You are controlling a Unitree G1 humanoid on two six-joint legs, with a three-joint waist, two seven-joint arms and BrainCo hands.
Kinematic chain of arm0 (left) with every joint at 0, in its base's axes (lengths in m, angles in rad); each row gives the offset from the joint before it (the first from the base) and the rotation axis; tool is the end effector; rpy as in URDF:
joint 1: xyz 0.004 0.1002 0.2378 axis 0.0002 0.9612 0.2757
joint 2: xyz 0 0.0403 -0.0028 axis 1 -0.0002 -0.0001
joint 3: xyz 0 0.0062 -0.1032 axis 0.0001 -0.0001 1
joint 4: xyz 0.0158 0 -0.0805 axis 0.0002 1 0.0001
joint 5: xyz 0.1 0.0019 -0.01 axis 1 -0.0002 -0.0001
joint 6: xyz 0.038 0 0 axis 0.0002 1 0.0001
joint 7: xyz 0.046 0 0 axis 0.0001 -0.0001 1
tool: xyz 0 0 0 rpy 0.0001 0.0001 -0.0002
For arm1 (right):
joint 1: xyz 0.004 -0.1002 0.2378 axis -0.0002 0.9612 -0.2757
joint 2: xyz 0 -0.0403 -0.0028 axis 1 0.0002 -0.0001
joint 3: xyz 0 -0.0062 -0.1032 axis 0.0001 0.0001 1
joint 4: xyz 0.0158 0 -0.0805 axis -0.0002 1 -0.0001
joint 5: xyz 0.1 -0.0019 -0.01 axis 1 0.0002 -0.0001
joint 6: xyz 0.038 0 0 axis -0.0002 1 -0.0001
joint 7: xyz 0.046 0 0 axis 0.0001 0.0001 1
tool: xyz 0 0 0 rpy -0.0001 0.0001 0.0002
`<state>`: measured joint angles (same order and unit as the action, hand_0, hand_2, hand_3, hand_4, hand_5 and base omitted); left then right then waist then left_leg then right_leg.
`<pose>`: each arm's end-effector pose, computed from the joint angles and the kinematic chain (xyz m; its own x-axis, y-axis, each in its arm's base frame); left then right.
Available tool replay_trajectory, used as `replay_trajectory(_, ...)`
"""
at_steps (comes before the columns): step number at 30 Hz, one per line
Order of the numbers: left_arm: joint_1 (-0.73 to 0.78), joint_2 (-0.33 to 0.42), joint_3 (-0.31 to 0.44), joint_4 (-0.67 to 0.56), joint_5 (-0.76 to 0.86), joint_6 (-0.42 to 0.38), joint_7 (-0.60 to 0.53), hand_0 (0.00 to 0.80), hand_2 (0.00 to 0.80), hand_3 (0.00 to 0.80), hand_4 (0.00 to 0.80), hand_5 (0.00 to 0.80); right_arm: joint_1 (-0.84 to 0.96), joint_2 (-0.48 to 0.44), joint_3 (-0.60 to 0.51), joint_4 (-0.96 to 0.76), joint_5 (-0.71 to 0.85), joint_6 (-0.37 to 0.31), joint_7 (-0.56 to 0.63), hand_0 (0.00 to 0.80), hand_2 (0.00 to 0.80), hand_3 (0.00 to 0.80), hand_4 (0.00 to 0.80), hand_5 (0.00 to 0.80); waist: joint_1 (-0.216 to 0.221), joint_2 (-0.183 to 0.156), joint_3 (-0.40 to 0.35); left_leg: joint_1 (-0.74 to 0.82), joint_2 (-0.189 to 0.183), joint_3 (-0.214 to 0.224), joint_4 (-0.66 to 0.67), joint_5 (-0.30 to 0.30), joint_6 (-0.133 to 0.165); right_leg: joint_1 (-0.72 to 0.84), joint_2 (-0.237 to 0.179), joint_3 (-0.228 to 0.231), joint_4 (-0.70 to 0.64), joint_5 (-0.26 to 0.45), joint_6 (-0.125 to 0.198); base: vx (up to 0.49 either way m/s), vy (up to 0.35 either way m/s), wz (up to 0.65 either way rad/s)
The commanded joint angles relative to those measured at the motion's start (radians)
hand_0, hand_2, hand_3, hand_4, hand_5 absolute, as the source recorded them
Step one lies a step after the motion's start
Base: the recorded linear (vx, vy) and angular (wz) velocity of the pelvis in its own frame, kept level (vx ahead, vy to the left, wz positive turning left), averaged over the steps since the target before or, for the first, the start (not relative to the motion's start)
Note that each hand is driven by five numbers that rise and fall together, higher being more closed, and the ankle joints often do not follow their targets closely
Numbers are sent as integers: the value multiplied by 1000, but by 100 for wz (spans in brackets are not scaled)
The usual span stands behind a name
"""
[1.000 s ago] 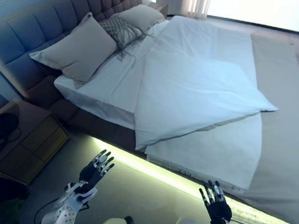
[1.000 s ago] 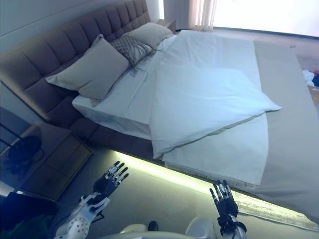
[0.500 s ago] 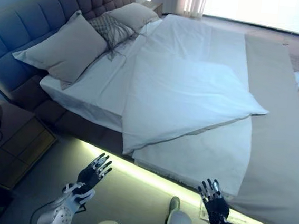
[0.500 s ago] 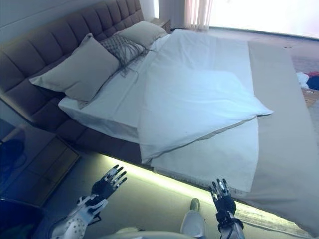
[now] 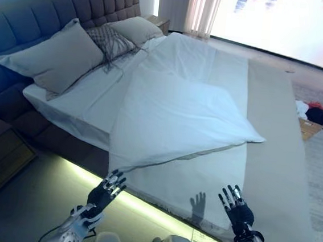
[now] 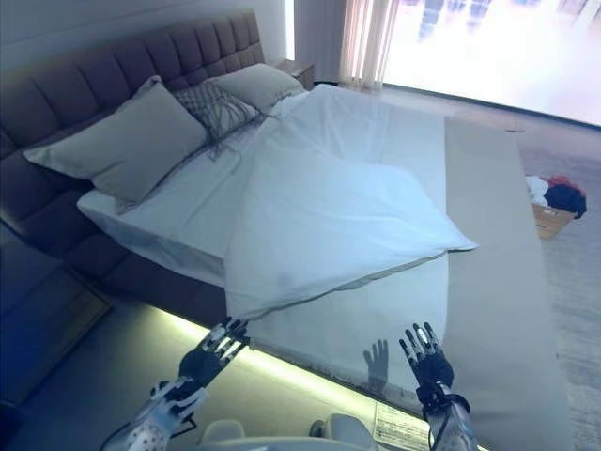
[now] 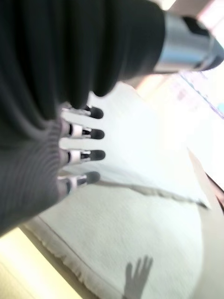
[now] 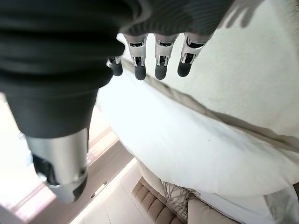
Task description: Make the bed neatly
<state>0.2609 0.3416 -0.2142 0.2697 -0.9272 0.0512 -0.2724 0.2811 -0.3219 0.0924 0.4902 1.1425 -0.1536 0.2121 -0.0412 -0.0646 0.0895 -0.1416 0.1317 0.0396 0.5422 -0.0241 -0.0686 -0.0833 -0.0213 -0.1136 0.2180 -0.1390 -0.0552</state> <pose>0.1166 0.2007 -0.0437 0.8542 -0.2909 -0.4310 -0.0378 0.7919 -0.6094 0.0911 -0.2366 -0.0632 0.8693 -0.1057 -0.4828 0.4162 0.6833 0.5999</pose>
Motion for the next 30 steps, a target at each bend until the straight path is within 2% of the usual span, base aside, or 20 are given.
replay_trajectory(1,-72,-5,22,-50,-25,-32,-15,0,0,0,0,0,20,-24,-9,-115,36,-47,2,0,0,0,0,0,26,27,26,-2,29,4,-328,267,-17,149,8,52,-135,123,104,333,138,28)
replay_trajectory(3,-85,-12,9,-43,-17,-31,1,0,0,0,0,0,40,-30,-9,-126,49,-50,14,0,0,0,0,0,47,41,31,-36,31,-14,-484,323,-42,192,6,69,-151,103,117,387,127,16)
replay_trajectory(5,-83,-14,15,-45,-9,-18,4,0,0,0,0,0,54,-26,-14,-126,52,-50,24,0,0,0,0,0,72,54,30,-73,24,-26,-594,350,-59,227,-1,79,-153,84,124,420,88,0)
replay_trajectory(11,-31,-15,45,-56,26,10,-19,0,0,0,0,0,45,-1,8,-82,27,-61,46,0,0,0,0,0,135,82,12,-144,-4,-83,-628,329,-63,304,-31,78,-131,-1,131,405,129,-25)
replay_trajectory(12,-34,-14,48,-51,30,9,-20,0,0,0,0,0,39,1,15,-77,20,-63,43,0,0,0,0,0,143,85,10,-129,-6,-86,-607,318,-58,322,-44,77,-124,-16,141,416,202,-37)
replay_trajectory(13,-40,-12,49,-44,26,6,-19,0,0,0,0,0,28,2,27,-72,17,-67,34,0,0,0,0,0,149,82,9,-114,-19,-80,-593,276,-42,332,-64,77,-111,-25,155,456,243,-63)
replay_trajectory(15,-54,-7,52,-25,24,1,-5,0,0,0,0,0,2,15,56,-49,10,-81,6,0,0,0,0,0,163,82,2,-97,-39,-78,-561,251,-29,347,-110,54,-60,-48,182,434,261,-63)
replay_trajectory(16,-64,-2,56,-14,31,3,6,0,0,0,0,0,-3,25,51,-48,24,-69,-5,0,0,0,0,0,168,76,-4,-110,-56,-76,-504,233,-17,354,-139,45,-28,-34,197,352,231,-65)
replay_trajectory(17,-70,2,58,-11,37,5,5,0,0,0,0,0,-3,35,46,-53,36,-59,-7,0,0,0,0,0,173,67,-12,-123,-74,-76,-471,222,-6,357,-159,38,-6,-4,210,375,252,-59)
replay_trajectory(19,-68,7,59,-38,32,9,20,0,0,0,0,0,3,56,58,-86,20,-57,-21,0,0,0,0,0,192,42,-42,-116,-135,-66,-447,190,49,340,-213,18,95,131,228,388,299,-26)
replay_trajectory(20,-61,10,56,-47,27,6,27,0,0,0,0,0,1,65,67,-100,1,-68,-24,0,0,0,0,0,194,45,-54,-96,-155,-58,-455,181,69,316,-228,10,158,179,228,335,310,-9)
replay_trajectory(22,-64,17,53,-37,37,-13,37,0,0,0,0,0,-4,81,73,-113,-11,-81,-25,0,0,0,0,0,197,52,-67,-75,-176,-46,-458,161,98,281,-250,-4,260,223,223,310,267,-18)
replay_trajectory(26,-94,19,69,-6,35,-24,59,0,0,0,0,0,-25,94,85,-122,-36,-82,-69,0,0,0,0,0,186,76,-74,-16,-215,-65,-445,110,138,174,-265,-17,405,260,196,252,197,0)
replay_trajectory(28,-96,19,76,-14,24,-26,77,0,0,0,0,0,-36,95,89,-122,-42,-86,-79,0,0,0,0,0,179,82,-68,12,-220,-61,-448,99,141,135,-261,-41,358,244,180,177,35,2)
replay_trajectory(30,-100,21,80,-12,19,-32,83,0,0,0,0,0,-48,95,80,-110,-37,-98,-76,0,0,0,0,0,173,76,-60,35,-225,-57,-450,85,136,117,-265,-72,240,231,172,160,-80,-13)
